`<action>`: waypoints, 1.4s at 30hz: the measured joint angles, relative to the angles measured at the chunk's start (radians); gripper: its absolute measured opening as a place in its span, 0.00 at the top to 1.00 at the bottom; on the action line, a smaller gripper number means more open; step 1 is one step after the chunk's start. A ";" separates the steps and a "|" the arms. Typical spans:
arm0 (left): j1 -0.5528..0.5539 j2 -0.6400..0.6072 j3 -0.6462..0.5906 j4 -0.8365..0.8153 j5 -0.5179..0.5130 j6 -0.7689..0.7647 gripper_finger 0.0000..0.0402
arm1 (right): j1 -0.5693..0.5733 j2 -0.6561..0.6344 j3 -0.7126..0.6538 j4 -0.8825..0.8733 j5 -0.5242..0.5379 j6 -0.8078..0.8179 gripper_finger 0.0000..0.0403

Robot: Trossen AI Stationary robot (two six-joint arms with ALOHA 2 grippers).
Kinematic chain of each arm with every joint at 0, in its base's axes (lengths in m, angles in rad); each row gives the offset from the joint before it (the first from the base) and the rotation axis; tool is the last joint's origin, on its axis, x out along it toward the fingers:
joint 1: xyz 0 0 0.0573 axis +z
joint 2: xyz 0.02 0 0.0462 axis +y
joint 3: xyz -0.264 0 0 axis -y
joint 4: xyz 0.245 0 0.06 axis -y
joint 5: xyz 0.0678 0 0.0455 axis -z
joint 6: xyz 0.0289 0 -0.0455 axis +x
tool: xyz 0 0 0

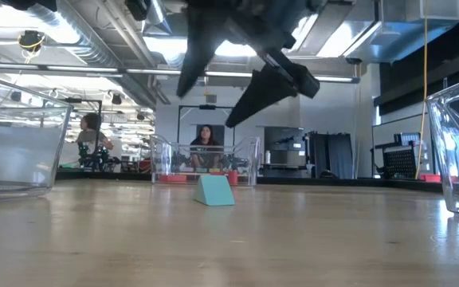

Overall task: Sort & place blocks by color
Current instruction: Put the blue block in the right transparent bin

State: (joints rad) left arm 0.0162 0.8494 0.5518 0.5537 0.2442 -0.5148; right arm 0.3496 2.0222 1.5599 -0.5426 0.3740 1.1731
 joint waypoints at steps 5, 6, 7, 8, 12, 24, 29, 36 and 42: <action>0.000 0.000 0.000 0.002 -0.015 0.000 1.00 | 0.000 0.133 0.222 -0.315 0.098 0.065 0.22; 0.000 0.000 0.000 0.001 -0.018 -0.001 1.00 | -0.001 0.153 0.256 -0.342 0.105 0.081 0.22; 0.000 0.000 0.000 0.001 -0.019 -0.001 1.00 | -0.001 0.173 0.281 -0.375 0.107 0.097 0.22; 0.000 0.000 0.000 0.002 -0.019 -0.002 1.00 | -0.001 0.189 0.301 -0.392 0.108 0.115 0.22; 0.000 0.000 0.000 -0.002 -0.019 -0.005 1.00 | -0.001 0.249 0.323 -0.393 0.098 0.190 0.22; 0.001 0.000 0.000 -0.007 -0.049 -0.064 1.00 | 0.000 0.336 0.316 -0.366 0.064 0.240 0.22; 0.001 0.000 0.000 -0.007 -0.050 -0.066 1.00 | -0.001 0.335 0.314 -0.366 0.063 0.209 0.22; 0.003 0.000 0.000 -0.008 -0.070 -0.048 1.00 | -0.001 0.346 0.313 -0.365 0.037 0.179 0.33; 0.003 0.000 0.000 -0.008 -0.076 -0.043 1.00 | -0.001 0.348 0.313 -0.383 0.037 0.178 0.63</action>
State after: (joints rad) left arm 0.0193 0.8497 0.5518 0.5457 0.1679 -0.5579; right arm 0.3489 2.3707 1.8729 -0.9252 0.4109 1.3506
